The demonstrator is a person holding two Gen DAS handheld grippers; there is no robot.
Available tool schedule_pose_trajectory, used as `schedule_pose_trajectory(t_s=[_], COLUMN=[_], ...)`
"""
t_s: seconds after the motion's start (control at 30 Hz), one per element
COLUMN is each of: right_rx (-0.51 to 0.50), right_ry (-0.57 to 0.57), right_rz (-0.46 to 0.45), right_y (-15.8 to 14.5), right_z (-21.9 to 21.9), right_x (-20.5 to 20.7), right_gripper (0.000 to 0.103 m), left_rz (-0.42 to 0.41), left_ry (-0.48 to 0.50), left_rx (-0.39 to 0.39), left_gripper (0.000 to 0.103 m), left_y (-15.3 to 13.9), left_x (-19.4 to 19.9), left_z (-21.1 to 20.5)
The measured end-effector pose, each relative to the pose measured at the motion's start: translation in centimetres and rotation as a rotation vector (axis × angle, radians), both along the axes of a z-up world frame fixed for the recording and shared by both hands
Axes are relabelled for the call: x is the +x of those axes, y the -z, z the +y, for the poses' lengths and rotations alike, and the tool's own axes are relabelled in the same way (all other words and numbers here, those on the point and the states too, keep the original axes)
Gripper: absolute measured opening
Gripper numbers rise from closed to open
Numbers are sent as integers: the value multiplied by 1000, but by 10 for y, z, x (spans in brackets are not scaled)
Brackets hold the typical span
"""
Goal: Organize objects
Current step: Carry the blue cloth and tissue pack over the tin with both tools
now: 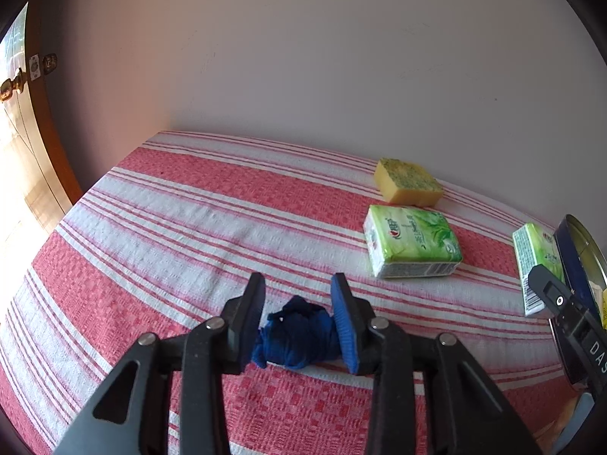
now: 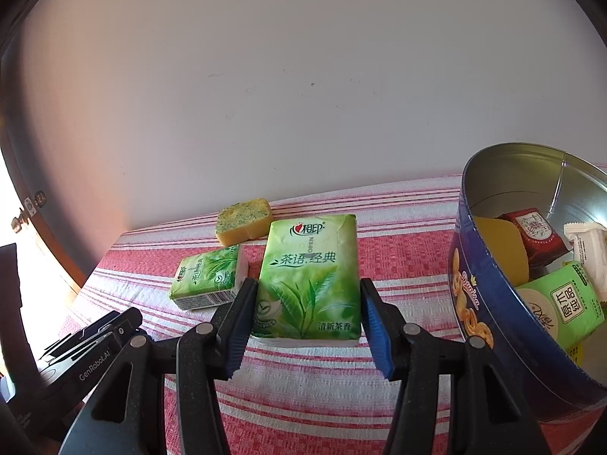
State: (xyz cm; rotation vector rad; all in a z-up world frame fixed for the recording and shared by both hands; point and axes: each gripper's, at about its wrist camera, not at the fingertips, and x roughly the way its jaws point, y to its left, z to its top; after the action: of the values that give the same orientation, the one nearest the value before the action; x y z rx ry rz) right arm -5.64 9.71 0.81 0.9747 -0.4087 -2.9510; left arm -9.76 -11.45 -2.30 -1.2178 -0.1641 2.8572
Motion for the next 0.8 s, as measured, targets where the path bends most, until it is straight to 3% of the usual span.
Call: schedule_pose_trajectory(t_s=[0.03, 0.07, 0.2, 0.27, 0.33, 0.6, 0.7, 0.8], right_rx=[-6, -12, -16, -10, -8, -13, -4, 11], right_ry=[3, 6, 7, 4, 2, 9, 11, 20], right_rz=[-5, -10, -16, -17, -17, -19, -8, 13], right_y=[1, 1, 0, -1, -1, -2, -3, -5], right_z=[2, 3, 6, 4, 3, 11, 10, 10], right_x=[-1, -2, 2, 3, 3, 7, 9, 13], right_gripper=[56, 56, 56, 56, 56, 56, 56, 56], left_rz=[-16, -34, -87, -95, -84, -55, 7, 92], left_ry=[-8, -16, -2, 7, 21, 67, 43, 25], left_rx=[6, 12, -2, -34, -32, -27, -4, -36], left_gripper=[65, 69, 73, 72, 55, 54, 54, 54], left_y=[2, 5, 13, 14, 13, 10, 2, -8], left_x=[-1, -2, -6, -5, -4, 2, 7, 15], left_z=[-2, -3, 3, 8, 9, 15, 12, 14])
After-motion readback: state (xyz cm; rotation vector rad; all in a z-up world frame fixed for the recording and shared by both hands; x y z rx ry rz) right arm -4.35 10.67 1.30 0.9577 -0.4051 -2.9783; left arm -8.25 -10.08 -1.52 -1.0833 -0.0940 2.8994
